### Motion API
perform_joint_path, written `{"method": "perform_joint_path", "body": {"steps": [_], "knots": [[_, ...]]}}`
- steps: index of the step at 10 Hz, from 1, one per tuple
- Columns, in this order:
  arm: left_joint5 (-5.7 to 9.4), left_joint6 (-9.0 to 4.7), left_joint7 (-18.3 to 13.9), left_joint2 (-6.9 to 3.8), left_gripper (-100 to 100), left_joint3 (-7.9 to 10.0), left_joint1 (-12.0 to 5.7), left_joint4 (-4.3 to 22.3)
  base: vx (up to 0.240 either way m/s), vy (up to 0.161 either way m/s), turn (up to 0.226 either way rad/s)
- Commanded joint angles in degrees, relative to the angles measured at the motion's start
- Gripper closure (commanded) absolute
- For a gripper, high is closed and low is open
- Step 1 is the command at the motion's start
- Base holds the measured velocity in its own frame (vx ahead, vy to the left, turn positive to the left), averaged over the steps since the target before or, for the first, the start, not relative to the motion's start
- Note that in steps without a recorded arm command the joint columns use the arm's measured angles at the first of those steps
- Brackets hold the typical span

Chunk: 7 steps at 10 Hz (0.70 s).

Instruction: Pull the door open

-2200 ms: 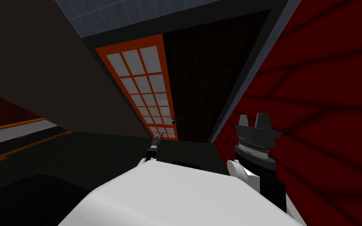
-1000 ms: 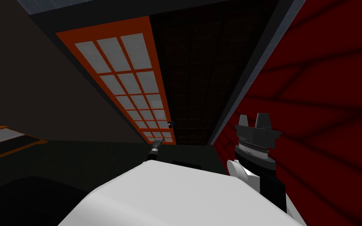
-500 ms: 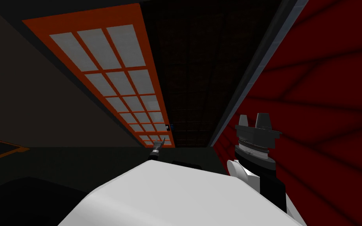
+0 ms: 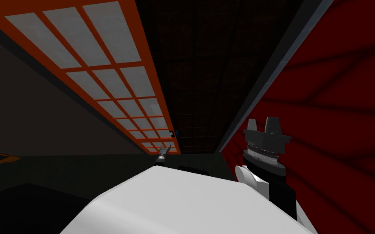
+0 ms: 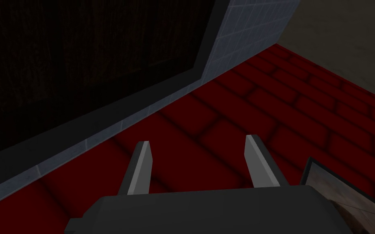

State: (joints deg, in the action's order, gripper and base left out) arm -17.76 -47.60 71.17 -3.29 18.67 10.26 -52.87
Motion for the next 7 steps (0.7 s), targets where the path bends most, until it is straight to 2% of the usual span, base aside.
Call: {"method": "perform_joint_path", "body": {"steps": [1, 7], "knots": [[0.25, 0.11, 0.1, -0.60, -100, 0.65, 0.59, 0.6, -0.160, 0.012, 0.042], [1.77, 0.91, 1.4, -2.39, -100, 4.50, 3.62, 3.2, -0.181, 0.027, 0.022]]}}
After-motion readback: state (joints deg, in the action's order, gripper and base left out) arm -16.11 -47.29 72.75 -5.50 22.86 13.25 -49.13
